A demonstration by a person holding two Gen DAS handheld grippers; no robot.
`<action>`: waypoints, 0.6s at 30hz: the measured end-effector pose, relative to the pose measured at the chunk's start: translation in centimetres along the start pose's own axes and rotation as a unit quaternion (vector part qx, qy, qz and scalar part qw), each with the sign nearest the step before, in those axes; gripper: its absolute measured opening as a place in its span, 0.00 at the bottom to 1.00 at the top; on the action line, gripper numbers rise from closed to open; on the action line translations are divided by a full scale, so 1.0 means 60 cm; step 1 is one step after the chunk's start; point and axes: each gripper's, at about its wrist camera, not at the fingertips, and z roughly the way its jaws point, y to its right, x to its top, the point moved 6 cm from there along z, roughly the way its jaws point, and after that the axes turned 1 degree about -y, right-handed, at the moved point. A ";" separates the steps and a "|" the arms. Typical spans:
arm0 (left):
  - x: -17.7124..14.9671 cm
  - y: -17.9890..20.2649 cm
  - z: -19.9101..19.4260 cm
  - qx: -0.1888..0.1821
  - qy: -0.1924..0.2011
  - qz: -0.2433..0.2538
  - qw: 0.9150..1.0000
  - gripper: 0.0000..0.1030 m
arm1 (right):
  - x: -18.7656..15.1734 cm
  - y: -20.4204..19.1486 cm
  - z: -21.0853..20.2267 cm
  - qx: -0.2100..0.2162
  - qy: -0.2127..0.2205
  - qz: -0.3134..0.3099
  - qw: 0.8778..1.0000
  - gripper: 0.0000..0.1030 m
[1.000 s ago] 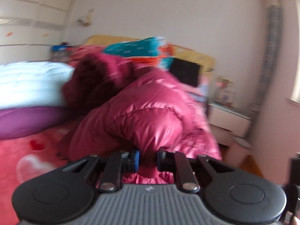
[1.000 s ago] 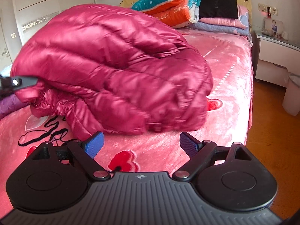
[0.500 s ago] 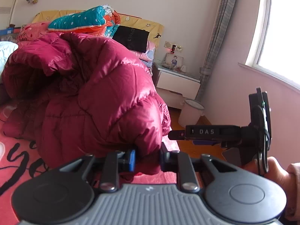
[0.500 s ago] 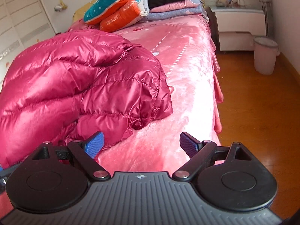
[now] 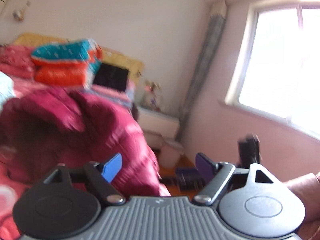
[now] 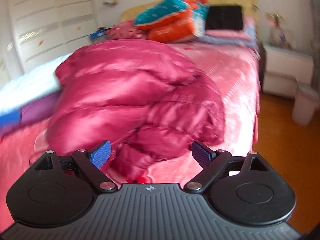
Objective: Fold large clothes
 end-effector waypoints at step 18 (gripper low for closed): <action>0.021 -0.126 -0.083 0.215 0.071 -0.076 0.971 0.88 | -0.075 -0.200 0.082 0.039 -0.029 -0.178 0.983 1.00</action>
